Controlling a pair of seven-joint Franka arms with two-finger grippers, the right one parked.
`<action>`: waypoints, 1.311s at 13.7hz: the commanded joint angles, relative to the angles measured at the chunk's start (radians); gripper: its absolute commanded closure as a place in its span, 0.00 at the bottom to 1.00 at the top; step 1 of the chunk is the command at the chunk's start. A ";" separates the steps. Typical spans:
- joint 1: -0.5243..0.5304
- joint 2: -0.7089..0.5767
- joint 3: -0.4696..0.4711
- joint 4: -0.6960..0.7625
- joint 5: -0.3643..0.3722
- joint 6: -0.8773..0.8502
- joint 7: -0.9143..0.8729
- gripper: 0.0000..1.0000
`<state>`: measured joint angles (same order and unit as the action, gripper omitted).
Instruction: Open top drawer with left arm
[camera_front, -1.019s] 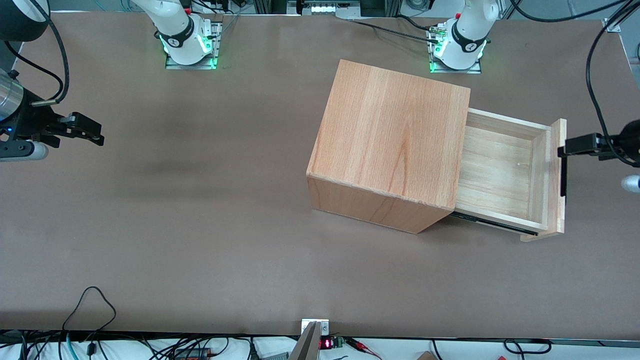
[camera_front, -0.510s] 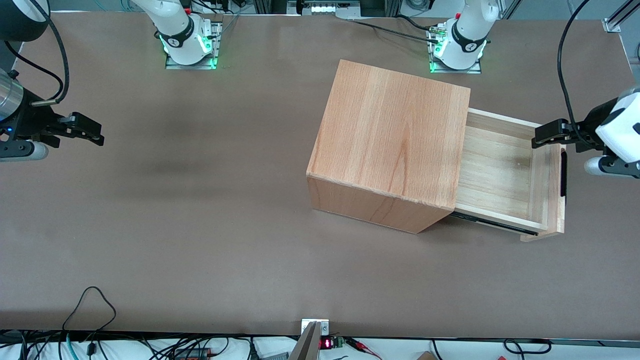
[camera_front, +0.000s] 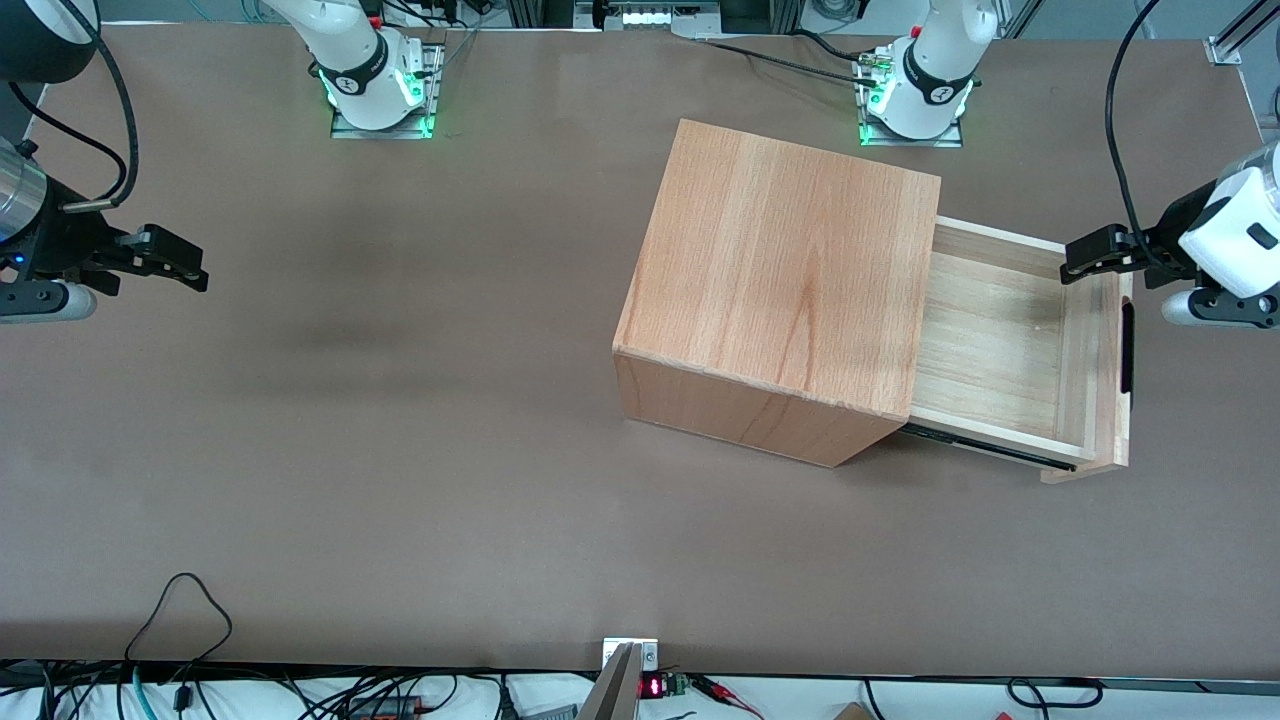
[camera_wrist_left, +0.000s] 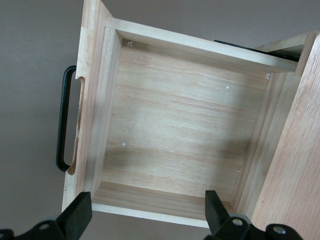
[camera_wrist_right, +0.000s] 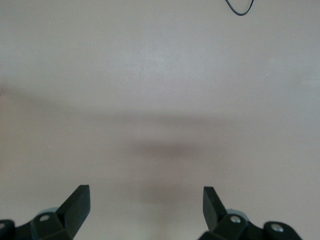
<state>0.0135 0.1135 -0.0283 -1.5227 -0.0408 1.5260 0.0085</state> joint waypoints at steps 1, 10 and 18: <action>-0.027 -0.054 0.018 -0.059 0.021 0.023 -0.004 0.00; -0.017 -0.049 0.013 -0.040 0.022 0.006 0.004 0.00; -0.015 -0.049 0.011 -0.040 0.022 0.000 0.004 0.00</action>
<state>0.0030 0.0869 -0.0207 -1.5467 -0.0408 1.5313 0.0078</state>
